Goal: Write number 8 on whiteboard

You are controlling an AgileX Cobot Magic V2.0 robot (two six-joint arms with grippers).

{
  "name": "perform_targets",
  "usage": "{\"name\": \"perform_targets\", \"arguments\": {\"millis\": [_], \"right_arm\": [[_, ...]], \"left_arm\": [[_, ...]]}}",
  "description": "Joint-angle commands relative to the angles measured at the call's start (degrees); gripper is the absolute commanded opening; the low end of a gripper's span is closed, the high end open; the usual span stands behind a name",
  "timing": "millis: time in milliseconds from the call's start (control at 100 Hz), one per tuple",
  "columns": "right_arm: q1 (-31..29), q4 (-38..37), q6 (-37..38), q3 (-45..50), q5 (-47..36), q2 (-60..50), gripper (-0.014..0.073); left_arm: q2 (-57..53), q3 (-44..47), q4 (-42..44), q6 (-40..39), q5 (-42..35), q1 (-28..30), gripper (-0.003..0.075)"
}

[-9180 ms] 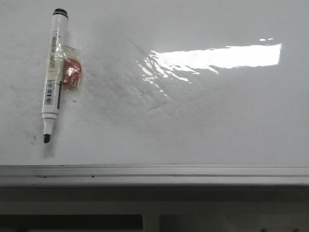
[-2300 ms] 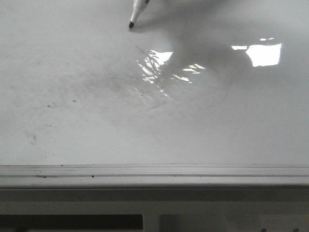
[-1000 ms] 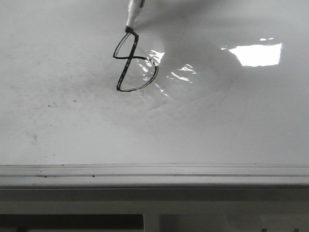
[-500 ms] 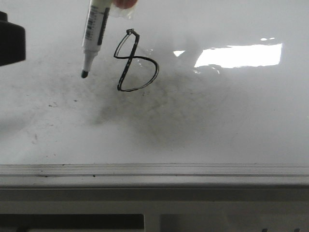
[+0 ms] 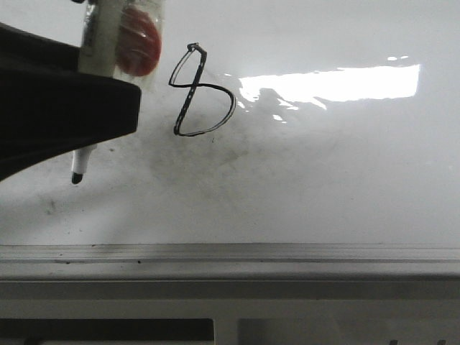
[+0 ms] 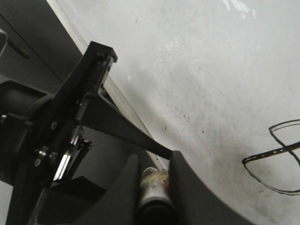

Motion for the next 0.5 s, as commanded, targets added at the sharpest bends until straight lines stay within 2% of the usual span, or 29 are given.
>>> {"name": "perform_targets", "arguments": {"millis": [0, 60, 210, 490], "right_arm": [[0.0, 0.2, 0.4, -1.4, -3.8, -1.3, -0.0043], [0.0, 0.2, 0.4, -1.4, -3.5, -1.3, -0.0043], [0.0, 0.2, 0.4, -1.4, -3.0, -1.3, -0.0043], [-0.1, 0.2, 0.4, -1.4, -2.0, -1.3, -0.0026]], "left_arm": [[-0.2, -1.9, -0.7, -0.3, -5.2, -0.4, 0.0305], [-0.2, -1.9, -0.7, -0.3, -5.2, -0.4, 0.0239], [-0.2, -1.9, -0.7, -0.3, -5.2, -0.4, -0.0020], [-0.2, -1.9, -0.7, -0.4, -5.2, -0.4, -0.0020]]}}
